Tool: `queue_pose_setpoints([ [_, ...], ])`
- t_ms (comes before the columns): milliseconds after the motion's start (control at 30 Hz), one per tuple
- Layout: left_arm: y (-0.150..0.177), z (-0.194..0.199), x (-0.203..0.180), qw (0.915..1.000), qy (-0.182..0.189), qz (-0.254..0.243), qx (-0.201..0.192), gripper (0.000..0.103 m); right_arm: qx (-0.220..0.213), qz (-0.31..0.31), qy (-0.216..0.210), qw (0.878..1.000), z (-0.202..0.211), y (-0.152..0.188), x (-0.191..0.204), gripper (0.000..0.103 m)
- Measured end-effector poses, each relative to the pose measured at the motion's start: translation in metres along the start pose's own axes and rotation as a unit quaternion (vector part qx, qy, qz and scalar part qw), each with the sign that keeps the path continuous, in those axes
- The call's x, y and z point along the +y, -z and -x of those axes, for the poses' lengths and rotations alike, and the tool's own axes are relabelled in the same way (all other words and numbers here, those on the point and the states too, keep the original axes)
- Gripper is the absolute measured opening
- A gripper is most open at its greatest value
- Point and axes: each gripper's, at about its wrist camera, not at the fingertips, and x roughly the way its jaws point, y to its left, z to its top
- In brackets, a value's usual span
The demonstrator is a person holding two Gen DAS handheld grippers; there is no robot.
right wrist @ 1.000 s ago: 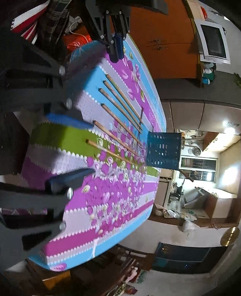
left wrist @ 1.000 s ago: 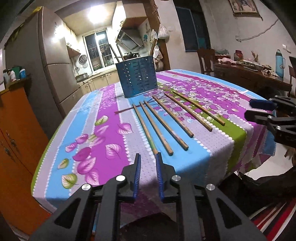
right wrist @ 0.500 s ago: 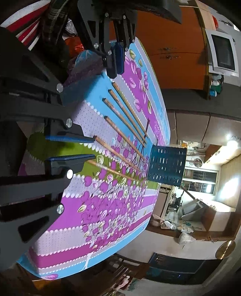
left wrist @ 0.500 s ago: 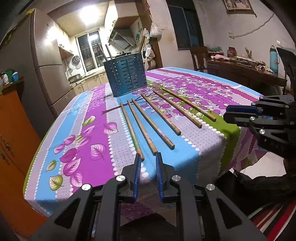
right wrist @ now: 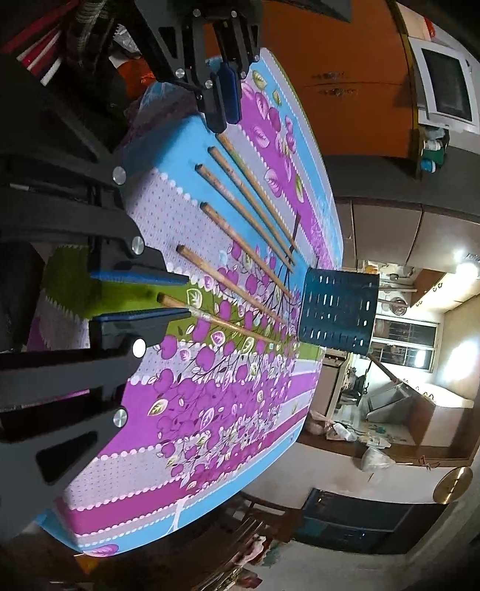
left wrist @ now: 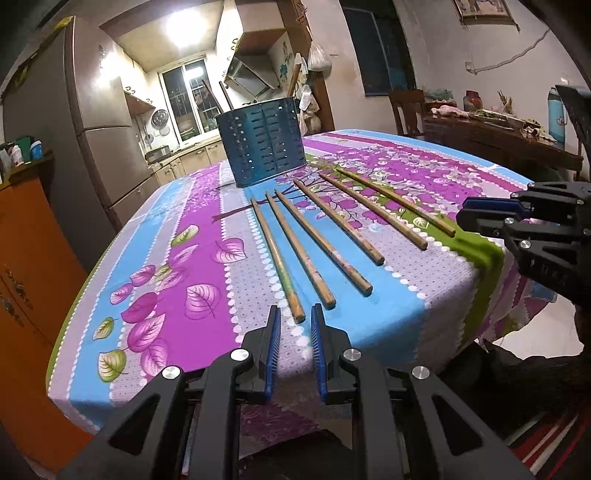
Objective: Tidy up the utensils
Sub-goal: 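Move both open tools back over the remaining chopsticks, then close the left tool on a wooden chopstick while the right tool grasps another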
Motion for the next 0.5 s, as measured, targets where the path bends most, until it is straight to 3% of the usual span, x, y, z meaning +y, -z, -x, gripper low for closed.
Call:
queue_pose_setpoints([
  [300,0.0,-0.009,-0.001,0.9998,-0.017,-0.007,-0.013,0.018,0.019,-0.016,-0.002,1.0,-0.017,0.003,-0.005,0.011],
  [500,0.0,-0.012,0.005,0.9997,-0.009,0.016,-0.018,0.018,0.016,-0.023,0.003,1.0,-0.023,0.004,-0.005,0.011],
])
